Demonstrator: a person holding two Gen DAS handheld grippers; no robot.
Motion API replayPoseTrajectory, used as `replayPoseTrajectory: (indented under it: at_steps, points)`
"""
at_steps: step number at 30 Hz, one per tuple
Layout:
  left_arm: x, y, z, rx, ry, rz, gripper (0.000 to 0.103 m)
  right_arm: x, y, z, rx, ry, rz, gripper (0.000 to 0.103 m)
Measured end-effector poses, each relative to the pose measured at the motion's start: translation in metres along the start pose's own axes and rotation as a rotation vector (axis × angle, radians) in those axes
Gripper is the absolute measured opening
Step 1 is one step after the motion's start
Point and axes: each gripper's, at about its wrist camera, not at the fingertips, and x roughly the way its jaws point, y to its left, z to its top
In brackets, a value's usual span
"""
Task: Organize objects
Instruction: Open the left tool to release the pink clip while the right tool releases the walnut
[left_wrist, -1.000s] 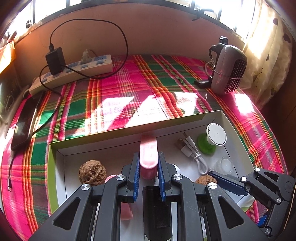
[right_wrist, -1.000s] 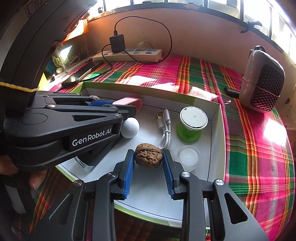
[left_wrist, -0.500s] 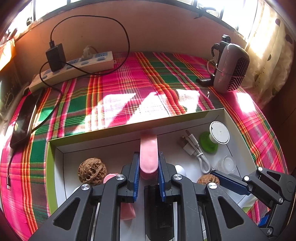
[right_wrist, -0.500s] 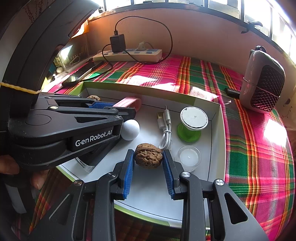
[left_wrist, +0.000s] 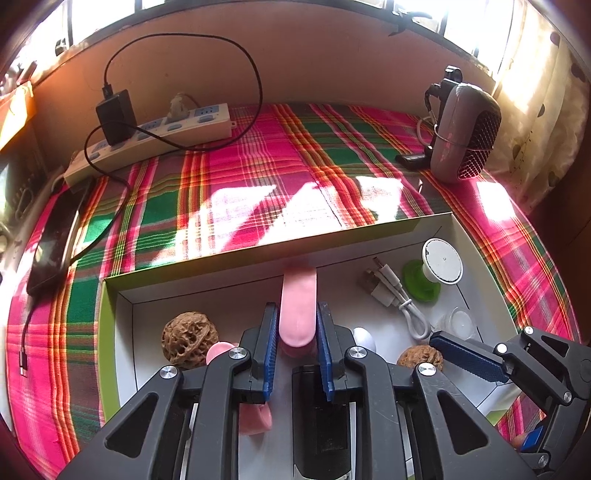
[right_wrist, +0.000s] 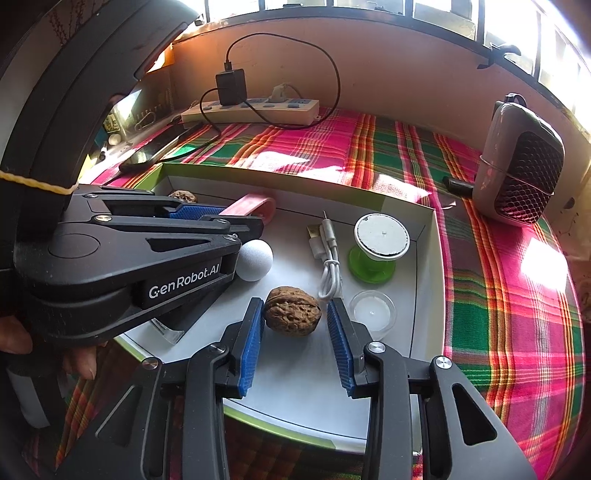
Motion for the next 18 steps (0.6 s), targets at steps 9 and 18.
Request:
replayPoseTrajectory:
  at_steps: [9, 18]
  points:
    - [-0.013, 0.002, 0.0, -0.008, -0.034, 0.022, 0.022, -0.005, 0.0, -0.002, 0.01, -0.012, -0.01, 0.042]
    - [-0.027, -0.001, -0.007, -0.006, -0.051, 0.03, 0.022, -0.011, 0.0, -0.005, 0.022, -0.023, -0.02, 0.053]
